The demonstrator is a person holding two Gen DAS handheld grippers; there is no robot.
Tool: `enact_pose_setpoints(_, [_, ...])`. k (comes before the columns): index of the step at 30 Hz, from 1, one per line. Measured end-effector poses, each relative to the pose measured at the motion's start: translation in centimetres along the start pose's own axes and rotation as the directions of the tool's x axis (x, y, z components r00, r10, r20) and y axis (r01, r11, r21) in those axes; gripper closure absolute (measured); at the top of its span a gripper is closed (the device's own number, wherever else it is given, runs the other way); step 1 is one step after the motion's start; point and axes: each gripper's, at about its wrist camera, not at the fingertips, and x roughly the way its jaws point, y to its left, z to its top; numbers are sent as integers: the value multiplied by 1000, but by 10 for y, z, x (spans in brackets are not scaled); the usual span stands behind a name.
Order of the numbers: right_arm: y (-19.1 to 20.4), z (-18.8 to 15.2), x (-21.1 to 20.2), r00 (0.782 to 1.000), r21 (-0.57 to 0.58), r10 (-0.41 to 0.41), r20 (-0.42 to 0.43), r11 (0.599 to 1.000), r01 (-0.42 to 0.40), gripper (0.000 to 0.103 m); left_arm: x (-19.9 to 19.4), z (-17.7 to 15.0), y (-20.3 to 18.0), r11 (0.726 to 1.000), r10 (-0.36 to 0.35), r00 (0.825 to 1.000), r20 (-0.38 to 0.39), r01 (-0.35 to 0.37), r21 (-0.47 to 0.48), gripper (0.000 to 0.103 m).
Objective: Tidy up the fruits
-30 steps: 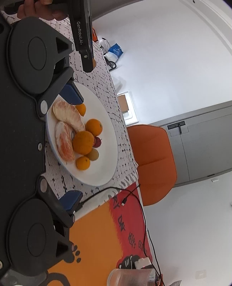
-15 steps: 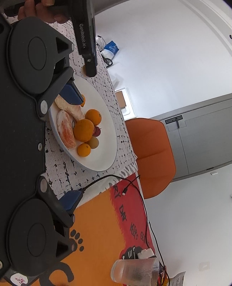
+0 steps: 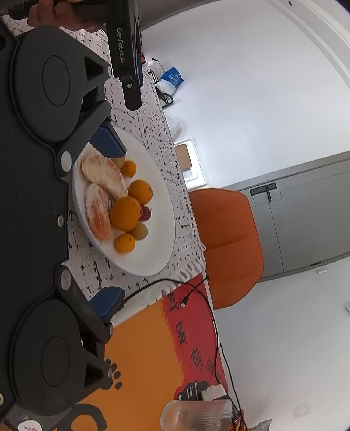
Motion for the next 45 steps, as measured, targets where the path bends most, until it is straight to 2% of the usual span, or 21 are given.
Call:
enact_pose_setpoints(8, [23, 2, -6, 1000, -44, 22, 1, 999, -22, 0, -23, -6, 22, 998, 43, 999, 10, -42, -44, 34])
enact_pose_setpoints(10, [28, 3, -9, 1000, -48, 29, 8, 998, -29, 0, -30, -8, 24, 997, 65, 998, 19, -64, -40, 26])
enact_pose_setpoints(20, [54, 4, -28, 998, -84, 53, 19, 995, -52, 0, -68, -18, 40, 993, 111, 992, 60, -108, -55, 16])
enact_pose_setpoints(25, [64, 3, -42, 997, -97, 71, 27, 993, -69, 0, -90, -25, 47, 989, 127, 989, 75, -120, -88, 4])
enact_pose_setpoints(30, [72, 0, -53, 996, -108, 87, 27, 991, -83, 0, -111, -32, 53, 988, 126, 990, 68, -119, -98, 0])
enact_pose_setpoints(37, [82, 0, -68, 994, -109, 102, 28, 989, -99, 0, -142, -35, 60, 983, 146, 985, 90, -135, -121, 0])
enact_pose_setpoints(45, [94, -3, -83, 993, -129, 110, 31, 986, -105, 0, -163, -42, 75, 975, 171, 983, 67, -159, -158, 0])
